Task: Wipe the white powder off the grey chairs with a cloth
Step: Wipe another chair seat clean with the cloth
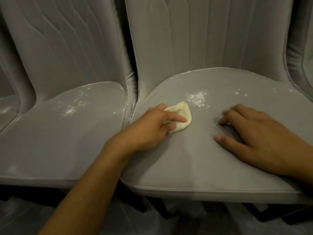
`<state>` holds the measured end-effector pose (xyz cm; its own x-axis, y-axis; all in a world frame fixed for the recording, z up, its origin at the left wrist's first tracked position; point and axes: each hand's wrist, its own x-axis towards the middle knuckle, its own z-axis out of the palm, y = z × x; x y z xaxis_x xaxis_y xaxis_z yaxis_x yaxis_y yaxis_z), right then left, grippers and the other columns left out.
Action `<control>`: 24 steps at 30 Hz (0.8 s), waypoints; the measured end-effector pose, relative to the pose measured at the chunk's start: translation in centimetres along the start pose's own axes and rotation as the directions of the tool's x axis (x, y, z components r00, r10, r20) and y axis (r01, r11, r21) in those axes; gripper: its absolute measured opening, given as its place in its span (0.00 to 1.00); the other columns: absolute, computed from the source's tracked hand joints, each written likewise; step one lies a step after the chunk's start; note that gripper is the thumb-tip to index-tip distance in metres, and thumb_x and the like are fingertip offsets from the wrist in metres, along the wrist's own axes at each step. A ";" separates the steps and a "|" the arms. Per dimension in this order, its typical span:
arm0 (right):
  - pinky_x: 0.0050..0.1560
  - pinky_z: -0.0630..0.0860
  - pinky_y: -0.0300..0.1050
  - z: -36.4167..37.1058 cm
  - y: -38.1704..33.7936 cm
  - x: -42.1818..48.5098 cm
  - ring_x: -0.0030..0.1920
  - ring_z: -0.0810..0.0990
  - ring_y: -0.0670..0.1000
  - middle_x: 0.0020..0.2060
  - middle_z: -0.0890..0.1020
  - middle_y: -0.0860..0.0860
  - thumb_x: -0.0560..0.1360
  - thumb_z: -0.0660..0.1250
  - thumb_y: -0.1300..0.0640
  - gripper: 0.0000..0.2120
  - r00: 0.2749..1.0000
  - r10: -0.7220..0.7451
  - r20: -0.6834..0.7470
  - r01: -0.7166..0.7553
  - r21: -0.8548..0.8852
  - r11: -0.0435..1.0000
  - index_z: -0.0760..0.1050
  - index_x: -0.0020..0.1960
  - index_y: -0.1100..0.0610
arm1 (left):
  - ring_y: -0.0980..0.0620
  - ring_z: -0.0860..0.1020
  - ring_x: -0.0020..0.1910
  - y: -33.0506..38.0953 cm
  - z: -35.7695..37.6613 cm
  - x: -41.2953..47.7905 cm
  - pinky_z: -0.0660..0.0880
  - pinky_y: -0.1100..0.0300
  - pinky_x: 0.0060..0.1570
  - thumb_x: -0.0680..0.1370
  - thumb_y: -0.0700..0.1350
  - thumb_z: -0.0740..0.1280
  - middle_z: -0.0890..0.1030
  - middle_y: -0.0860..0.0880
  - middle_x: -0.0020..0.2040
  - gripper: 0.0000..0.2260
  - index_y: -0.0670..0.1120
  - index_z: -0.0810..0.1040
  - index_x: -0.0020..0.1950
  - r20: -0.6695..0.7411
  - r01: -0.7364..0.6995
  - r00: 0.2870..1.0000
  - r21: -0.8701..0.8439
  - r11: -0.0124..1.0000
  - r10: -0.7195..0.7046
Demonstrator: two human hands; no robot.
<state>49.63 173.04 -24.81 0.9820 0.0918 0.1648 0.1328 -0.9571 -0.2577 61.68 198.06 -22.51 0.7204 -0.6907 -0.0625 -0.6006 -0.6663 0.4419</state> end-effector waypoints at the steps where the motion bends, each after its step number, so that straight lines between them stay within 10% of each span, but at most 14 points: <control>1: 0.51 0.72 0.46 -0.1 -0.1 -0.1 0.48 0.74 0.47 0.51 0.71 0.42 0.75 0.47 0.27 0.24 1.000 0.003 0.004 -0.003 -0.004 1.000 0.68 0.58 0.42 | 0.45 0.71 0.64 -0.1 0.2 1.7 0.63 0.55 0.70 0.85 0.44 0.62 0.71 0.48 0.63 0.17 0.60 0.77 0.70 -0.026 0.060 0.998 0.053 0.997 -0.058; 7: 0.52 0.67 0.42 -0.2 -0.3 -0.1 0.48 0.72 0.44 0.50 0.70 0.41 0.76 0.48 0.29 0.21 1.000 -0.006 0.013 0.006 -0.016 1.000 0.66 0.57 0.41 | 0.34 0.64 0.73 -2.8 -1.2 10.1 0.59 0.48 0.76 0.86 0.48 0.57 0.66 0.39 0.74 0.18 0.52 0.73 0.75 -0.199 0.347 0.926 0.120 0.930 -0.320; 15: 0.55 0.65 0.42 -0.2 -0.4 0.0 0.50 0.68 0.43 0.50 0.66 0.39 0.76 0.45 0.29 0.18 1.000 -0.003 0.022 0.003 -0.032 0.999 0.62 0.55 0.39 | 0.36 0.64 0.74 -2.1 1.3 11.1 0.58 0.49 0.76 0.85 0.45 0.58 0.66 0.41 0.75 0.18 0.55 0.74 0.74 -0.224 0.211 0.956 0.069 0.975 -0.191; 24: 0.54 0.67 0.43 -0.3 -0.4 -0.3 0.49 0.70 0.44 0.49 0.68 0.40 0.77 0.46 0.30 0.19 1.000 0.000 0.012 0.001 -0.035 0.999 0.65 0.55 0.41 | 0.50 0.71 0.64 4.1 1.3 11.3 0.60 0.66 0.64 0.86 0.45 0.60 0.71 0.45 0.68 0.16 0.54 0.75 0.73 0.114 -0.167 0.981 0.062 0.984 0.159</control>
<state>49.28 173.30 -24.52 0.9835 0.0953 0.1537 0.1287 -0.9660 -0.2241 66.89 187.19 -22.61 0.5714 -0.8154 -0.0933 -0.7327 -0.5580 0.3895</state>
